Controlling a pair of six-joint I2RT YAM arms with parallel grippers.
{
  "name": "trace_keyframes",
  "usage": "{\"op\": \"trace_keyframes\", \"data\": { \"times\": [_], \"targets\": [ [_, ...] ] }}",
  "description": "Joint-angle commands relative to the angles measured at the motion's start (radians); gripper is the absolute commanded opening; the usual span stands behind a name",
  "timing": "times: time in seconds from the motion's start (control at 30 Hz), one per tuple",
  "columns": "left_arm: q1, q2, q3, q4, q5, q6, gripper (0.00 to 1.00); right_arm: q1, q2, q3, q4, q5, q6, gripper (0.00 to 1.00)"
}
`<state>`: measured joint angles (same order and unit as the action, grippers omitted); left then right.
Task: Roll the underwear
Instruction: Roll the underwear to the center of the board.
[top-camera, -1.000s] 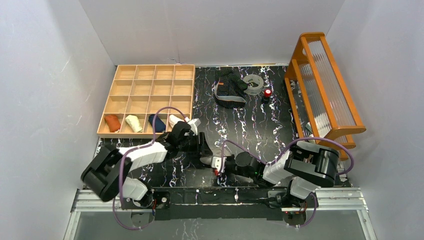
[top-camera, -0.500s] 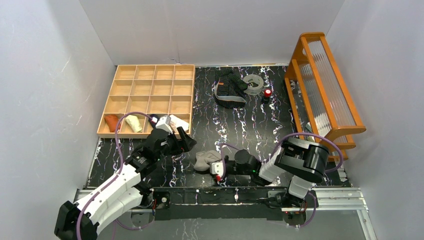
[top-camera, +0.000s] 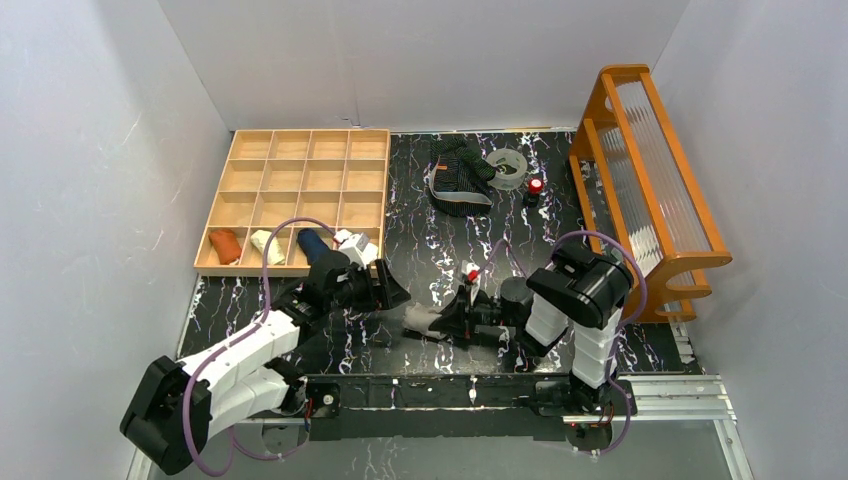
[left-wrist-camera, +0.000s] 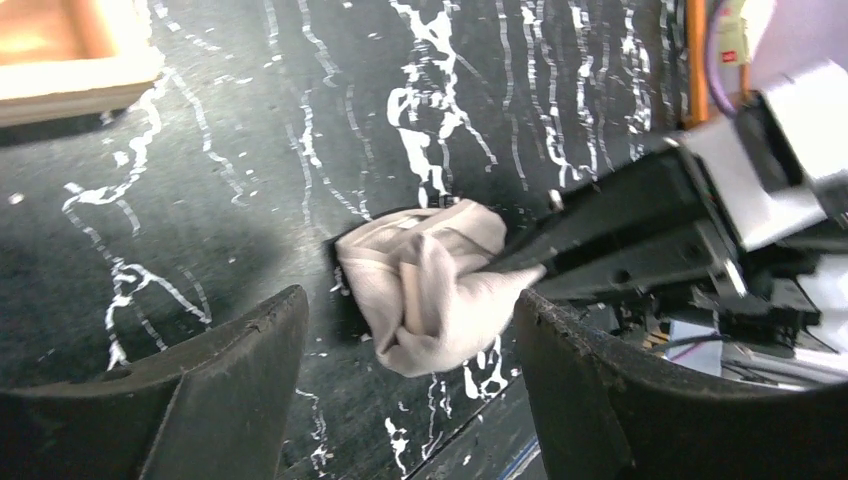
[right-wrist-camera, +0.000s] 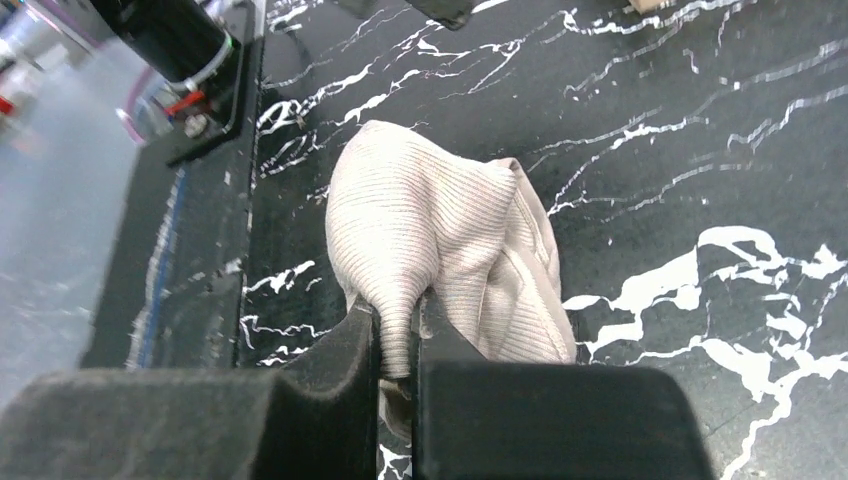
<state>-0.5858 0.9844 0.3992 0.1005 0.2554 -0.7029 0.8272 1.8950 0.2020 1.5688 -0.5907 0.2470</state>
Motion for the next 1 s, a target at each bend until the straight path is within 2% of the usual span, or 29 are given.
{"op": "trace_keyframes", "data": {
  "times": [0.0,0.1,0.2,0.33,0.4,0.5,0.53,0.57,0.67,0.77,0.87,0.97],
  "targets": [
    [0.0,-0.006,-0.014,0.102,0.105,0.022,0.73,-0.059,0.105,-0.033,0.253,-0.078,0.25,0.01],
    [0.0,-0.004,-0.034,0.148,0.143,-0.004,0.74,-0.103,0.103,-0.053,0.245,-0.008,0.315,0.01],
    [0.0,-0.006,-0.051,0.156,0.166,-0.027,0.74,-0.165,0.157,-0.042,0.254,-0.042,0.418,0.01],
    [-0.003,-0.026,-0.064,0.13,0.168,-0.036,0.75,-0.18,0.18,-0.046,0.252,-0.025,0.452,0.01],
    [-0.006,-0.037,-0.066,0.123,0.163,-0.025,0.77,-0.198,0.193,-0.051,0.251,-0.017,0.481,0.01],
    [-0.015,-0.045,-0.066,0.126,0.157,0.039,0.88,-0.222,0.214,-0.042,0.249,-0.035,0.518,0.01],
    [-0.019,-0.047,-0.062,0.132,0.159,0.074,0.96,-0.229,0.221,-0.04,0.25,-0.04,0.529,0.02],
    [-0.025,-0.047,-0.054,0.135,0.162,0.112,0.98,-0.234,0.229,-0.037,0.25,-0.046,0.537,0.02],
    [-0.054,-0.031,-0.013,0.122,0.168,0.275,0.98,-0.248,0.239,-0.032,0.251,-0.058,0.546,0.02],
    [-0.104,0.032,0.097,0.017,0.173,0.487,0.98,-0.27,0.23,-0.019,0.226,-0.085,0.551,0.02],
    [-0.16,0.149,0.217,-0.083,0.156,0.757,0.98,-0.286,0.192,0.019,0.09,-0.119,0.535,0.02],
    [-0.233,0.257,0.303,-0.162,0.165,0.961,0.98,-0.292,0.157,0.046,-0.016,-0.134,0.511,0.01]
  ]
}}
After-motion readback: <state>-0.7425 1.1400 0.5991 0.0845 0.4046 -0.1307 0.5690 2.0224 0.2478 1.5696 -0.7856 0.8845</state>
